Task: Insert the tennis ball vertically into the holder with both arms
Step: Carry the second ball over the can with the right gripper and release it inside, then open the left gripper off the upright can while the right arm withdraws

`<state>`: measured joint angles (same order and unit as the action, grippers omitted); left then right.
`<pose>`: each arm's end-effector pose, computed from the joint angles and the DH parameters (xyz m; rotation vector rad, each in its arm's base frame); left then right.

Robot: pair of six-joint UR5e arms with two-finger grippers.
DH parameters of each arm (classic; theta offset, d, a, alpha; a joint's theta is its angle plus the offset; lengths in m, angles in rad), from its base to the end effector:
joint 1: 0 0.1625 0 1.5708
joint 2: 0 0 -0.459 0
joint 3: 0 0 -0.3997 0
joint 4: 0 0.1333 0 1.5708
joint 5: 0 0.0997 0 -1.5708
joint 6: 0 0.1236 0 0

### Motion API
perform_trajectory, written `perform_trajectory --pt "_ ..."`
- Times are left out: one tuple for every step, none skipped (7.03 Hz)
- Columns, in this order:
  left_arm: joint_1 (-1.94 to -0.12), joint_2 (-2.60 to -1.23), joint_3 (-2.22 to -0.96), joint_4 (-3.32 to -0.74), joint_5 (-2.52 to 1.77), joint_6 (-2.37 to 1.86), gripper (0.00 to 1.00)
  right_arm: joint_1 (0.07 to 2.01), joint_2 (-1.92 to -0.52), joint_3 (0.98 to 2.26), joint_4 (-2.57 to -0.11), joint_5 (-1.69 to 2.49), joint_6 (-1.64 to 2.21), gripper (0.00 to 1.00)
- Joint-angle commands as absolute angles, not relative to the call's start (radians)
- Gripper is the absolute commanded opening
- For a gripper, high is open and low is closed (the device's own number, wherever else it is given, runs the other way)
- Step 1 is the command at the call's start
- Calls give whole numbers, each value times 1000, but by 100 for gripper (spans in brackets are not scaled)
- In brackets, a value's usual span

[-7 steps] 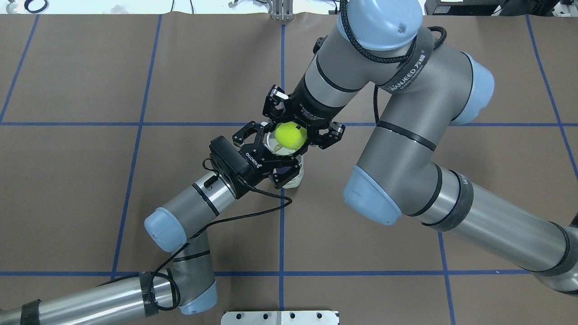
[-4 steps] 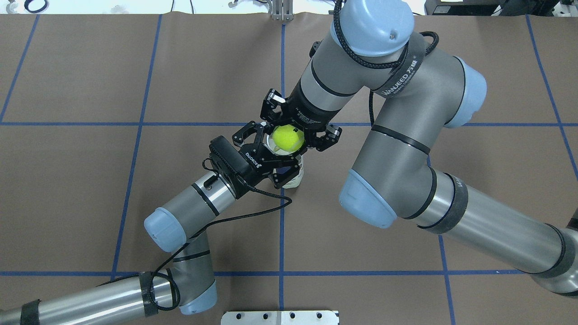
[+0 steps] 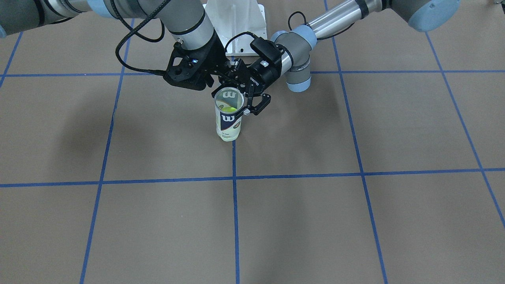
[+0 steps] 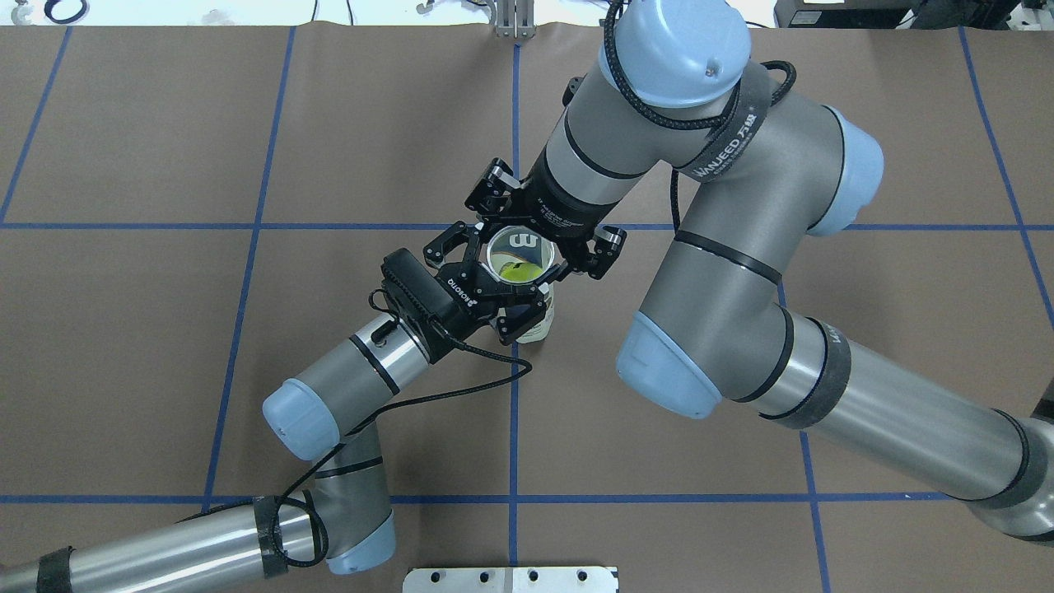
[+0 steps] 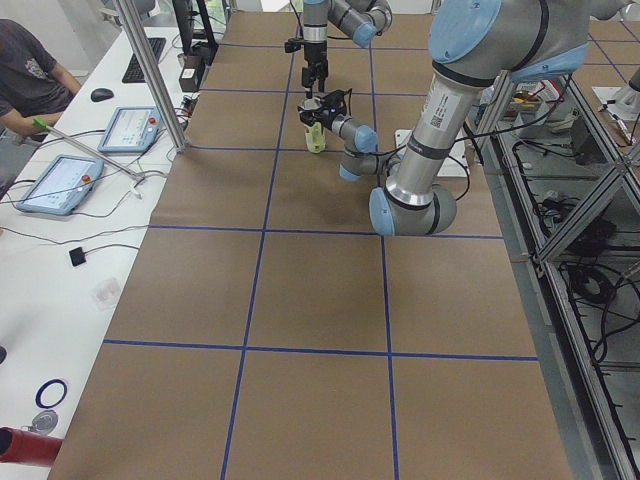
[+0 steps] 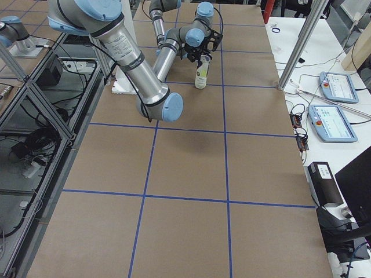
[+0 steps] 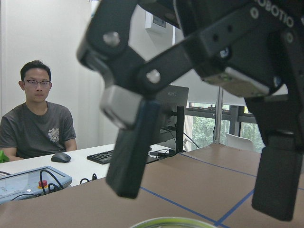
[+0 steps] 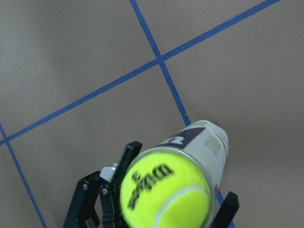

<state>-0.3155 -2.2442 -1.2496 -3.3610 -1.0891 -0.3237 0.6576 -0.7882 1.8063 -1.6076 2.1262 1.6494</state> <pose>0.6059 -0.3982 0.2403 1.6410 1.2637 0.0527 -0.4936 -0.4672 0.1233 -0.2166 -1.0648 0.3908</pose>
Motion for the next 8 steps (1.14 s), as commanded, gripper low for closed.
perform_trajectory --pt "-316 -2243 -1261 -3362 -1089 -327 99 698 -823 1812 -1608 2129 1641 99" --pt "-318 -2212 -1297 -3370 -1091 -328 99 728 -856 1816 -1605 2134 1635 99" --pt "-318 -2109 -1399 -3372 -1091 -331 99 747 -891 1813 -1603 2132 1619 99" --pt "-318 -2000 -1513 -3375 -1092 -334 99 782 -931 1813 -1601 2141 1556 99" --pt "-318 -1903 -1605 -3375 -1092 -334 99 820 -983 1809 -1600 2141 1484 99" --pt "-318 -1811 -1684 -3390 -1095 -334 99 853 -1030 1807 -1597 2138 1385 99" --pt "-318 -1798 -1696 -3399 -1095 -334 99 877 -1051 1804 -1601 2137 1340 99" --pt "-321 -1792 -1701 -3402 -1095 -334 99 893 -1052 1798 -1606 2137 1338 99"
